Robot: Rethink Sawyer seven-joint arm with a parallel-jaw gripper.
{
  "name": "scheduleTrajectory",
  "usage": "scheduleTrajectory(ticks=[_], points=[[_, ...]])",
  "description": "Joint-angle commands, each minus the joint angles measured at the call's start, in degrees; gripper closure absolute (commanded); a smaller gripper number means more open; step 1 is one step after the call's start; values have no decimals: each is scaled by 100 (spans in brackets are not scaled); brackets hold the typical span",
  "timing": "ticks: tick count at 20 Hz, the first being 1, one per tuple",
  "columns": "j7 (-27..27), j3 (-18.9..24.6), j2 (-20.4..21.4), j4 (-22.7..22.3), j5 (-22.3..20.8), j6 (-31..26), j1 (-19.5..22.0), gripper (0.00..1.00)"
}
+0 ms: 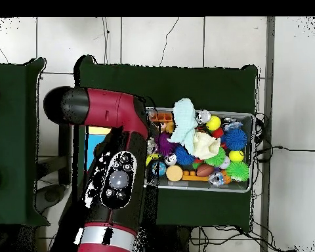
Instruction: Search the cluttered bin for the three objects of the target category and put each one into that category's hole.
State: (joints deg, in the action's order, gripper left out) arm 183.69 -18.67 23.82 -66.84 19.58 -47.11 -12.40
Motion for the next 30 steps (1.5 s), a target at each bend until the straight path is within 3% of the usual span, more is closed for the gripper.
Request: scheduleTrajectory(ticks=[1, 8, 19, 30], points=[[-187, 810, -62, -512, 72, 113, 278, 100], [12, 461, -489, -190, -277, -140, 240, 100], [-138, 523, -369, -224, -260, -455, 354, 100], [395, 498, -1572, 724, -177, 442, 314, 100]])
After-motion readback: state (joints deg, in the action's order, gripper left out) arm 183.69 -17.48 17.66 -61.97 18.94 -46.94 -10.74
